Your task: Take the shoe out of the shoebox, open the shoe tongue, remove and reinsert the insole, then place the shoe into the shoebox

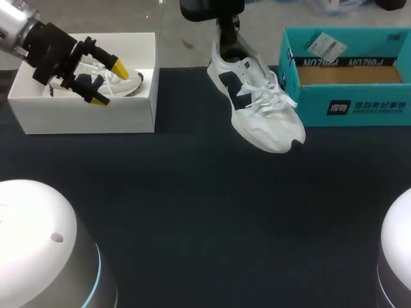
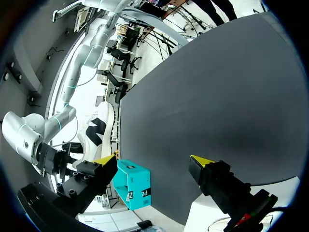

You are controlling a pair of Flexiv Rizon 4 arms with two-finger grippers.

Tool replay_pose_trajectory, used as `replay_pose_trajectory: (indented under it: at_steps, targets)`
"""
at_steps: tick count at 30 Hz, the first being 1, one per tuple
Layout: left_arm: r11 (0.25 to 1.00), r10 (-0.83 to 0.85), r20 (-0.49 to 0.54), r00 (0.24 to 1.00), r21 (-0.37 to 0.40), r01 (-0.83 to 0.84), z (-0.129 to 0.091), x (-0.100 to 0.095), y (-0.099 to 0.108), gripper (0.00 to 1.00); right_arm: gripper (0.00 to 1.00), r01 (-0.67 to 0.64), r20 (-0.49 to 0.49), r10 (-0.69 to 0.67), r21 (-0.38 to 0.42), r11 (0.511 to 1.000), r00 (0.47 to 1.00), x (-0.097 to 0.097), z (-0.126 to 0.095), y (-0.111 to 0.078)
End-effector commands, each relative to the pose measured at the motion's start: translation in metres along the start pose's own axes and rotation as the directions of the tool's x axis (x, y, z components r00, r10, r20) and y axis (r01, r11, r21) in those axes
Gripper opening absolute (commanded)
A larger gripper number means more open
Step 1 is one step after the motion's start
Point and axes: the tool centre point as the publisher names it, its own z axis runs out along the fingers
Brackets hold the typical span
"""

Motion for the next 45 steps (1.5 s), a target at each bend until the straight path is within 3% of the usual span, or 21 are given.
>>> replay_pose_trajectory:
  at_steps: [1,4,6,19,29,38,45]
  targets:
    - [1.000,0.000,-0.004,1.000,0.001,0.000,0.000,0.000,0.000,1.00,0.00,0.001,0.001,-0.001,-0.001,1.000,1.000,0.000,-0.001,-0.001]
    - [1.000,0.000,-0.004,1.000,0.001,0.000,0.000,0.000,0.000,1.00,0.00,0.001,0.001,-0.001,-0.001,1.000,1.000,0.000,-0.001,-0.001]
    - [1.000,0.000,-0.004,1.000,0.001,0.000,0.000,0.000,0.000,1.00,0.00,0.003,0.000,-0.003,-0.013,1.000,1.000,-0.004,-0.002,-0.014]
    - [1.000,0.000,-0.004,1.000,0.001,0.000,0.000,0.000,0.000,1.00,0.00,0.129,-0.032,-0.131,-0.038,0.991,0.991,-0.027,0.018,-0.128]
    - [1.000,0.000,-0.004,1.000,0.001,0.000,0.000,0.000,0.000,1.00,0.00,0.017,-0.102,-0.016,0.009,1.000,0.995,-0.046,0.042,-0.200]
    - [1.000,0.000,-0.004,1.000,0.001,0.000,0.000,0.000,0.000,1.00,0.00,-0.100,-0.108,0.112,0.114,0.988,0.988,-0.042,0.054,-0.253]
    - [1.000,0.000,-0.004,1.000,0.001,0.000,0.000,0.000,0.000,1.00,0.00,-0.211,-0.091,0.222,0.117,0.970,0.971,-0.034,0.054,-0.279]
